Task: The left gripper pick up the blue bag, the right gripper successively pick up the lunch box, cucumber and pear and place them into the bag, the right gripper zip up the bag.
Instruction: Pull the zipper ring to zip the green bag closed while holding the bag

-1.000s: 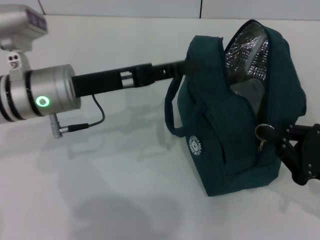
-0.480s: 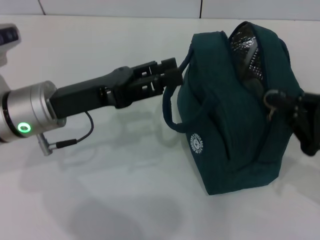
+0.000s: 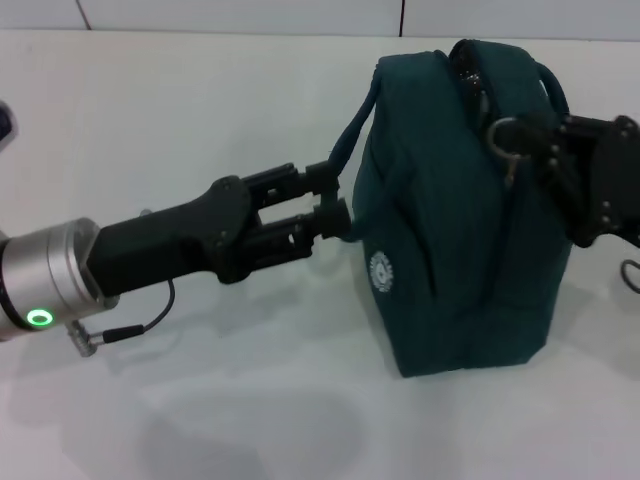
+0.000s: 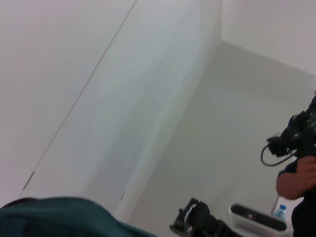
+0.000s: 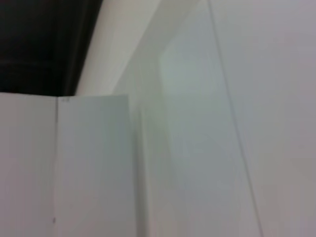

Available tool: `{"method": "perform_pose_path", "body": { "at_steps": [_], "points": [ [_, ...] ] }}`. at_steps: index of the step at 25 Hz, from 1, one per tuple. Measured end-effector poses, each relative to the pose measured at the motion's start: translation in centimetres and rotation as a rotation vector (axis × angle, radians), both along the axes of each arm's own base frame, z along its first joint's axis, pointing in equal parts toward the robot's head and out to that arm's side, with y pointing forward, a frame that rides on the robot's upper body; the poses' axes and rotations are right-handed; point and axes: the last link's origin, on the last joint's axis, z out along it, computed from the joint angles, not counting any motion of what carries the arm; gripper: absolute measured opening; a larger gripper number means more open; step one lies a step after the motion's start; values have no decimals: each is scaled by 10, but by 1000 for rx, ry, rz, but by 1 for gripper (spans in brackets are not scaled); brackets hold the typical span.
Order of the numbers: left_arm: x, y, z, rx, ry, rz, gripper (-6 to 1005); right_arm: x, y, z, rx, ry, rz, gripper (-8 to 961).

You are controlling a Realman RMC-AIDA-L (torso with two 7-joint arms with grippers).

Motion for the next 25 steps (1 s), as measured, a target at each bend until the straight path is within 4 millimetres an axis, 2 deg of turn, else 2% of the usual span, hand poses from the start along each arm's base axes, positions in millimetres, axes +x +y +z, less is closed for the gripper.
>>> {"method": "perform_pose_path", "body": {
  "at_steps": [12, 17, 25],
  "points": [
    [-15, -1, -15, 64, 78, 54, 648, -30, 23, -14, -38, -61, 71, 17],
    [-19, 0, -25, 107, 119, 60, 632, -30, 25, -15, -37, -66, 63, 17],
    [-10, 4, -39, 89, 154, 17, 607, -31, 26, -14, -30, -59, 59, 17]
  ]
}}
